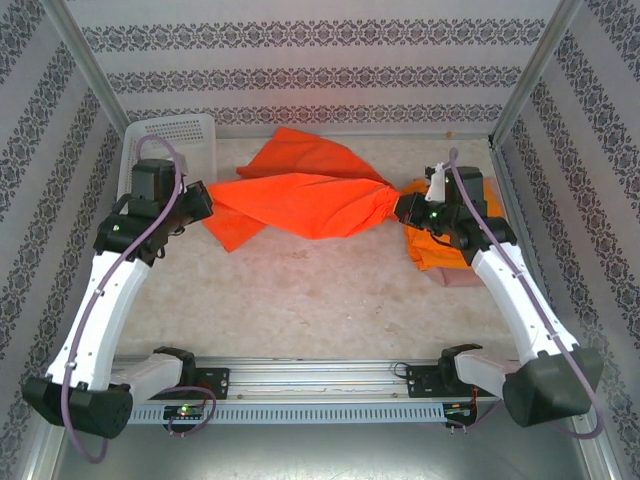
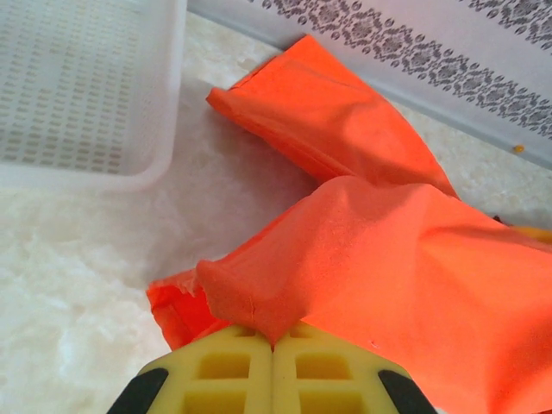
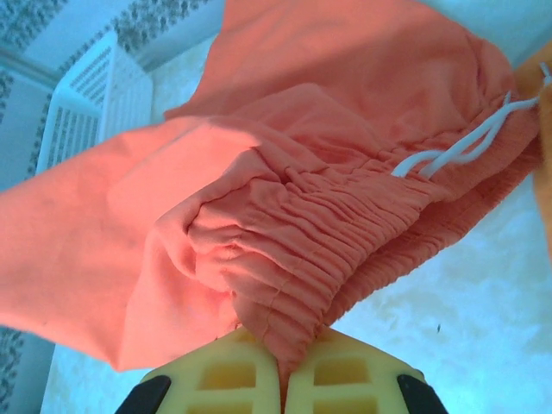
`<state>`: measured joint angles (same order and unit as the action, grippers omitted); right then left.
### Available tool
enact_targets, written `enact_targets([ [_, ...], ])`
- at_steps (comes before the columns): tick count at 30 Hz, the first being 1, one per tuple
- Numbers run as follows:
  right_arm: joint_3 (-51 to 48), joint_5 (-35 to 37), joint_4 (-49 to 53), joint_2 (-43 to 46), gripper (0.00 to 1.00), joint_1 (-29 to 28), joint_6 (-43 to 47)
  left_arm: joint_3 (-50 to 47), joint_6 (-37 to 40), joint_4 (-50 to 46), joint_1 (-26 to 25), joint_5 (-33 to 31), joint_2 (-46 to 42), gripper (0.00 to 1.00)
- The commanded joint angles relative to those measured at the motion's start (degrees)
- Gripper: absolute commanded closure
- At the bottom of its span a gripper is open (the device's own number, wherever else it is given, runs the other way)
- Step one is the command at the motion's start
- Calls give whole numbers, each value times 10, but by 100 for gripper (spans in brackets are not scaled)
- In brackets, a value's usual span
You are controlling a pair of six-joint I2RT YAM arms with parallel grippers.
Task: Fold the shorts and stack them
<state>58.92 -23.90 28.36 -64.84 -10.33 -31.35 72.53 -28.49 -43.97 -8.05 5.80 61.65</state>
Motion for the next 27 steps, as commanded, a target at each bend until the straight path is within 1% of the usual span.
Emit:
enact_targets([
  [1, -44, -13, 78, 22, 98, -33, 7, -54, -2, -72, 8, -12, -31, 100],
  [3, -72, 6, 97, 31, 97, -61, 1, -101, -10, -72, 8, -13, -52, 100],
  [5, -107, 16, 93, 35, 97, -89, -13, -143, -17, -75, 8, -20, -64, 100],
  [8, -139, 31, 78, 21, 98, -103, -33, -176, -23, -69, 8, -12, -65, 100],
  [11, -126, 53, 73, 0, 99, -102, -22, -175, -25, -44, 8, -7, -54, 100],
  [14, -65, 79, 73, -33, 100, -86, 0, -130, -14, -17, 8, -1, -14, 100],
  [17, 24, 77, 62, -95, 100, -51, 18, -43, 0, 11, 8, 0, 62, 100],
  [21, 219, 66, 74, -210, 100, -17, 55, 117, 12, 45, 9, 10, 190, 100],
  [23, 349, 62, 94, -271, 100, -5, 62, 237, 23, 33, 10, 3, 265, 100],
  [26, 497, 31, 98, -326, 100, 8, 55, 434, 38, -14, 15, -27, 359, 100],
  [27, 528, 18, 91, -331, 100, 12, 49, 499, 39, -35, 18, -31, 382, 100],
])
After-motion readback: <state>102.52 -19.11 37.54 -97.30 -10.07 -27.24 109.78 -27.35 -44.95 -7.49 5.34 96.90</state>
